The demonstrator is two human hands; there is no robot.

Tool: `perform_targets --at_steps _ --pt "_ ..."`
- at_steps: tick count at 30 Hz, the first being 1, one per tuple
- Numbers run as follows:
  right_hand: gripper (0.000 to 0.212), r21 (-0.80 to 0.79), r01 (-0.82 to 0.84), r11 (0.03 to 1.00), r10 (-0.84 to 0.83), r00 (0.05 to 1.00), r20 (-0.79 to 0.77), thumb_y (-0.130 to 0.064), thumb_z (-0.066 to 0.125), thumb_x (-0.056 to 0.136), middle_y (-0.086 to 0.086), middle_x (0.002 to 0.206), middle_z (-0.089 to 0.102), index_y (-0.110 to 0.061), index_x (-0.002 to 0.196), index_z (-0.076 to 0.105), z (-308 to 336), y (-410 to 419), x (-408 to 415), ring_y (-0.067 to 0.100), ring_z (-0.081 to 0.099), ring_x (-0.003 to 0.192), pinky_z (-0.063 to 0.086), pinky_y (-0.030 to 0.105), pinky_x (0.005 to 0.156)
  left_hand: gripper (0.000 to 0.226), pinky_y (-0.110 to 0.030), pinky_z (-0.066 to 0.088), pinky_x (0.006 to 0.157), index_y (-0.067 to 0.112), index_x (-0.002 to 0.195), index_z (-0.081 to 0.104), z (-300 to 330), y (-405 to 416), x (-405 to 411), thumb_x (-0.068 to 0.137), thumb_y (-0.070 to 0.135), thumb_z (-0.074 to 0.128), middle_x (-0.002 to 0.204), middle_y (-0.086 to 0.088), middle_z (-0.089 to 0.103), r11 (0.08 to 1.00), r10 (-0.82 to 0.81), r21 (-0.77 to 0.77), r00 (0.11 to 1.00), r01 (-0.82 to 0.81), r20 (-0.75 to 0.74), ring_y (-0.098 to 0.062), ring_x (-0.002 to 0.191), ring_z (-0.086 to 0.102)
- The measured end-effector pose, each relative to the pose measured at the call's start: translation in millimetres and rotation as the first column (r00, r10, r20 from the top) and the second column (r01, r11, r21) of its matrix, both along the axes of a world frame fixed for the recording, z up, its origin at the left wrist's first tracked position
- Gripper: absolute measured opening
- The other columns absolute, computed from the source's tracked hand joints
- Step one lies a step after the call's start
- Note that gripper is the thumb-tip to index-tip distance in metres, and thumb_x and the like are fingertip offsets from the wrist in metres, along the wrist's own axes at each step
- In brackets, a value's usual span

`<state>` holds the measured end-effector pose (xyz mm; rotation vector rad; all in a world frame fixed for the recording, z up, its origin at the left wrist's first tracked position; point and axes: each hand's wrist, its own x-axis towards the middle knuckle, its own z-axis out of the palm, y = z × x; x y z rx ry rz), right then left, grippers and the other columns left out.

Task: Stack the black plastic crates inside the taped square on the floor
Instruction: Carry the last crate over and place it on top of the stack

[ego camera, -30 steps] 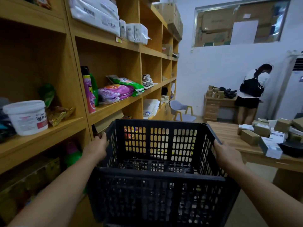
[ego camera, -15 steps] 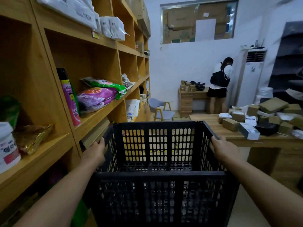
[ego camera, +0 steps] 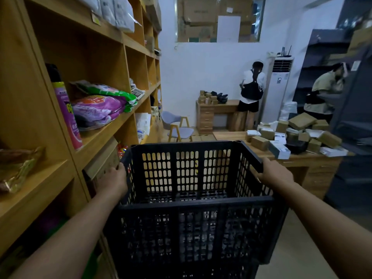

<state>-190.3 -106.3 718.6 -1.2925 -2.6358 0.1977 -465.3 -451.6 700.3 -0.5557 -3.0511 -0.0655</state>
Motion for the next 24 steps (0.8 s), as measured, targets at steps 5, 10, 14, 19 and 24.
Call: perform_targets --at_steps 5,10,14,19,24 --pt "0.037 -0.096 -0.008 0.995 0.004 0.999 -0.048 -0.054 0.046 0.09 0.001 0.088 0.062 -0.024 0.112 0.048 -6.4 -4.8 21.3 0.021 0.061 0.075 0.051 0.035 0.062 0.071 -0.038 0.05 0.08 0.013 0.149 0.02 7.8 -0.3 12.0 0.089 0.009 0.058 0.134 -0.016 0.044 0.997 -0.004 0.072 1.0 0.002 0.027 -0.031 0.114 0.054" --pt "0.05 -0.122 -0.046 0.991 0.042 0.999 -0.032 -0.02 0.052 0.091 0.006 0.106 0.063 -0.023 0.139 0.04 -3.4 -10.3 26.4 0.026 0.061 0.092 0.048 0.034 0.066 0.039 -0.035 0.047 0.067 0.017 0.128 0.043 12.1 -3.6 22.8 0.09 0.024 0.054 0.125 -0.01 0.047 0.993 0.012 0.118 1.0 -0.013 0.01 -0.026 0.097 0.056" --pt "0.057 -0.12 -0.047 0.992 0.043 0.998 -0.04 -0.009 0.049 0.09 0.011 0.117 0.061 -0.021 0.145 0.035 0.5 -15.4 28.4 0.028 0.06 0.103 0.048 0.035 0.07 0.06 -0.036 0.053 0.073 0.023 0.145 0.03 6.7 -12.4 27.4 0.09 0.025 0.054 0.126 -0.009 0.05 0.989 0.034 0.139 0.998 -0.041 0.052 -0.025 0.097 0.058" --pt "0.034 -0.111 -0.091 0.99 0.08 0.991 -0.105 -0.013 0.048 0.091 0.008 0.101 0.063 -0.019 0.125 0.053 3.6 -17.2 33.9 0.026 0.058 0.086 0.047 0.035 0.066 0.076 -0.034 0.056 0.072 0.032 0.151 0.026 -1.2 -23.3 29.3 0.087 0.009 0.059 0.13 -0.009 0.057 0.953 0.142 0.257 0.985 -0.163 0.097 -0.025 0.095 0.063" --pt "0.024 -0.122 -0.121 0.985 0.103 0.984 -0.142 -0.018 0.048 0.091 0.008 0.097 0.065 -0.018 0.112 0.06 7.8 -20.9 37.5 0.029 0.061 0.087 0.052 0.039 0.072 0.071 -0.032 0.051 0.062 0.031 0.15 0.03 3.9 -26.0 35.2 0.089 0.008 0.058 0.131 -0.008 0.057 0.949 0.122 0.282 0.989 -0.142 0.086 -0.025 0.095 0.063"
